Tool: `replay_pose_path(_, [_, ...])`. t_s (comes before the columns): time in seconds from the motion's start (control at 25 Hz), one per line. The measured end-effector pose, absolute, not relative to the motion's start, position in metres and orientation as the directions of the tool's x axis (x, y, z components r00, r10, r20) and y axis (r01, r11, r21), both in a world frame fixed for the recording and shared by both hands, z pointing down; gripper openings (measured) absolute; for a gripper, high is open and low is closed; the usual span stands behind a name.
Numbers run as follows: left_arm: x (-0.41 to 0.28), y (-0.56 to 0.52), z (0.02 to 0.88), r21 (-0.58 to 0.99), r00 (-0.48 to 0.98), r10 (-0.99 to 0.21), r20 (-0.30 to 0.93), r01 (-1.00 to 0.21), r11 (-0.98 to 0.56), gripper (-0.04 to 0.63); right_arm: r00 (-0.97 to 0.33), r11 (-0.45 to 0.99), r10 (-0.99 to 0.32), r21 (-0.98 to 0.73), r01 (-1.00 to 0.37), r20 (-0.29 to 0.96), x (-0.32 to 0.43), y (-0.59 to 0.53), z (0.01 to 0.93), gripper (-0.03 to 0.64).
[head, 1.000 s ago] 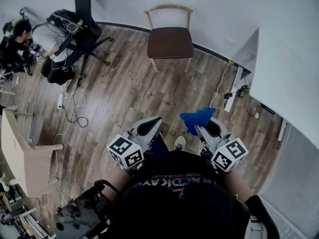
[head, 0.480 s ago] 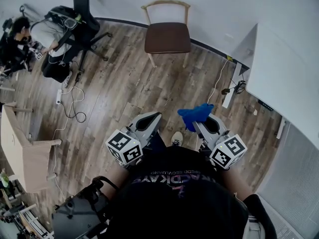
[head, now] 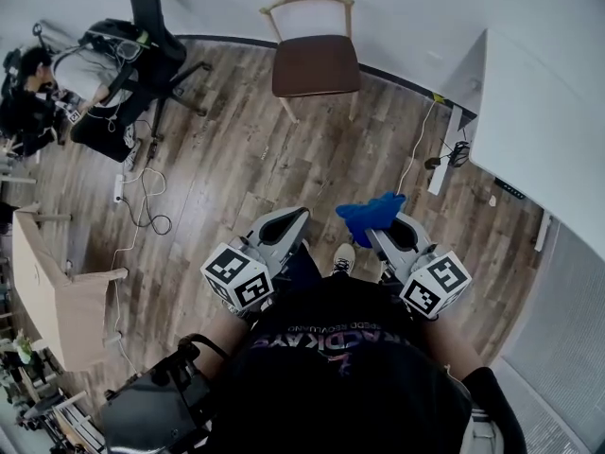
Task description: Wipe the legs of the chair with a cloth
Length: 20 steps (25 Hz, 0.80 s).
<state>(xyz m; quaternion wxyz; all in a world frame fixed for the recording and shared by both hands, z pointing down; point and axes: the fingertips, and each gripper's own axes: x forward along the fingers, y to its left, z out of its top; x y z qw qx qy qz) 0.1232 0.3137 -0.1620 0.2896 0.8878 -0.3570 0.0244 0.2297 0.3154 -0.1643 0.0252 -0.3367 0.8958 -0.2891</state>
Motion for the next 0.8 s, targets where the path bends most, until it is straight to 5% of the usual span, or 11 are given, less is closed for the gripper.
replay_pose_path(0.8, [0.13, 0.329, -0.155, 0.488, 0.747, -0.617, 0.246, -0.646, -0.587, 0.005, -0.776, 0.614, -0.612, -0.526, -0.589, 0.154, 0.229, 0.329, -0.159, 0.086])
